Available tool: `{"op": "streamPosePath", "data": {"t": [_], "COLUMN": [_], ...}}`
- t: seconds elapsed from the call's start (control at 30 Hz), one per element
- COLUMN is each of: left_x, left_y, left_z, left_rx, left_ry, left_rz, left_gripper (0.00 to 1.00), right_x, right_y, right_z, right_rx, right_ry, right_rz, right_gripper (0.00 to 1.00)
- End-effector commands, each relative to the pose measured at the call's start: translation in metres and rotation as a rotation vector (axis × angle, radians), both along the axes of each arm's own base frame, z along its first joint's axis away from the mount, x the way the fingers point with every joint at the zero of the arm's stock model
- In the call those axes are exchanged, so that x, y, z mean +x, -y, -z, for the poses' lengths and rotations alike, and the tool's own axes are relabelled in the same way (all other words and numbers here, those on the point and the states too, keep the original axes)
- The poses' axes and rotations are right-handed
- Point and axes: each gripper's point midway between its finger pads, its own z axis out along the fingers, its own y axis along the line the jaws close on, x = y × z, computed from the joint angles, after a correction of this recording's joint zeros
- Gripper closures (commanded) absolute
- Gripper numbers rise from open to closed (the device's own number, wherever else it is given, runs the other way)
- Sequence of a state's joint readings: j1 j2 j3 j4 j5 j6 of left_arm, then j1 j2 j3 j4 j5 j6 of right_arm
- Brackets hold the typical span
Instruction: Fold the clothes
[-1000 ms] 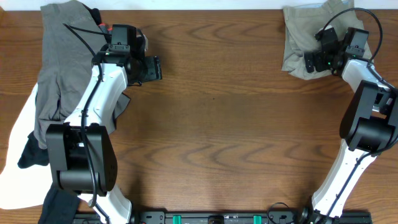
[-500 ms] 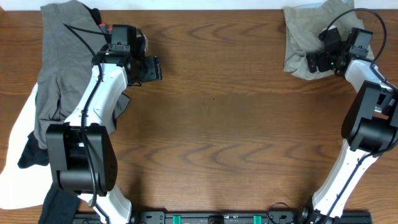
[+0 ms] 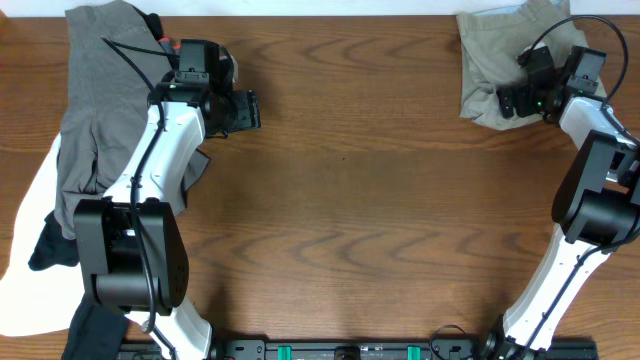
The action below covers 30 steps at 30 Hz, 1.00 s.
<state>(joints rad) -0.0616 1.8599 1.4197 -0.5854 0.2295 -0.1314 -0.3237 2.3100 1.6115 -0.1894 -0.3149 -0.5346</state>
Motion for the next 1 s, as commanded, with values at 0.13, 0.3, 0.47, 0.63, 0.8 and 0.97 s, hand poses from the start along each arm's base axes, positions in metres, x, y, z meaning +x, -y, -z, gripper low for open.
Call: {"op": "streamPosePath", "data": {"t": [0.13, 0.3, 0.47, 0.63, 0.8, 0.97], "left_x": [-0.002, -0.003, -0.003, -0.003, -0.003, -0.003], "left_y": [0.000, 0.000, 0.000, 0.000, 0.000, 0.000], "left_z": [0.010, 0.010, 0.010, 0.010, 0.010, 0.010], "left_rx": [0.001, 0.002, 0.002, 0.002, 0.002, 0.002], "left_ry": [-0.024, -0.025, -0.025, -0.026, -0.026, -0.026], "left_rz": [-0.004, -0.004, -0.004, -0.004, -0.004, -0.004], "left_gripper": [0.22, 0.02, 0.02, 0.02, 0.02, 0.02], "right_x": [0.010, 0.004, -0.045, -0.117, -0.183, -0.238], "right_y": [0.015, 0.010, -0.007, -0.032, -0.055, -0.075], "right_z": [-0.071, -0.204, -0.359, -0.472, -0.541, -0.583], "right_rx": [0.018, 0.007, -0.046, -0.112, -0.160, -0.196], "right_ry": [0.123, 0.345, 0.618, 0.849, 1.013, 1.134], "right_rz": [0.076, 0.108, 0.110, 0.091, 0.076, 0.065], "right_gripper": [0.01, 0.01, 0.01, 0.01, 0.01, 0.01]}}
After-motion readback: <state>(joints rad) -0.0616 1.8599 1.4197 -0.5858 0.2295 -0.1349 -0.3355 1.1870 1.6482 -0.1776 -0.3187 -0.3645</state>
